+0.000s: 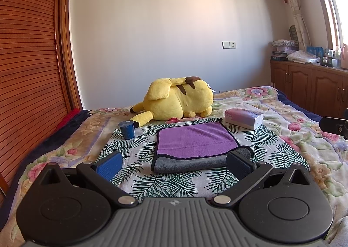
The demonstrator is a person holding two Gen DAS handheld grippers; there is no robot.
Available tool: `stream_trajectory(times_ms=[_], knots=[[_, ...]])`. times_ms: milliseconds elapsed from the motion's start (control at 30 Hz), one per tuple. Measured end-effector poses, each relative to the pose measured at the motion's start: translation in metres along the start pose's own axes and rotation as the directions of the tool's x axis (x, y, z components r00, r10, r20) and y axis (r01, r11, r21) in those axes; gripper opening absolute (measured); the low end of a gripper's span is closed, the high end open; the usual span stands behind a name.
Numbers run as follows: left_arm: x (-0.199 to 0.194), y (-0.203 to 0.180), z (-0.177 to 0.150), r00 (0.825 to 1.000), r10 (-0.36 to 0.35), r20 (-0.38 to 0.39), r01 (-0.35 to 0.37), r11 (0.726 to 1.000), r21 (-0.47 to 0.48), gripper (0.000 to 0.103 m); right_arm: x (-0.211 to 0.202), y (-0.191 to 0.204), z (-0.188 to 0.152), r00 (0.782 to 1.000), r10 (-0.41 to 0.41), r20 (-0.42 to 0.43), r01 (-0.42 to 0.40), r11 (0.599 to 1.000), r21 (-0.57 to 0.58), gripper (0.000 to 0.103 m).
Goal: Fold towel
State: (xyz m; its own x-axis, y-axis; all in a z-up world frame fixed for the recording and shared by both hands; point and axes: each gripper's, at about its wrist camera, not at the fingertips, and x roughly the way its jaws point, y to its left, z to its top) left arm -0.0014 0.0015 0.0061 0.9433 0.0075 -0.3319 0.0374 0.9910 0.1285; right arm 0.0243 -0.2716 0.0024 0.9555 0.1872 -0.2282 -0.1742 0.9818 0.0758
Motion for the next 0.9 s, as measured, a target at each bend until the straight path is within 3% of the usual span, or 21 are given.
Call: stream_trajectory(times_ms=[900], knots=[[0.0004, 0.0019, -0.0037, 1.0, 0.004, -0.004, -0.004, 1.0, 0.004, 0.087, 0.001, -0.0004, -0.001, 1.0, 0.0, 0.0, 0.0, 1.0, 0.0, 0.103]])
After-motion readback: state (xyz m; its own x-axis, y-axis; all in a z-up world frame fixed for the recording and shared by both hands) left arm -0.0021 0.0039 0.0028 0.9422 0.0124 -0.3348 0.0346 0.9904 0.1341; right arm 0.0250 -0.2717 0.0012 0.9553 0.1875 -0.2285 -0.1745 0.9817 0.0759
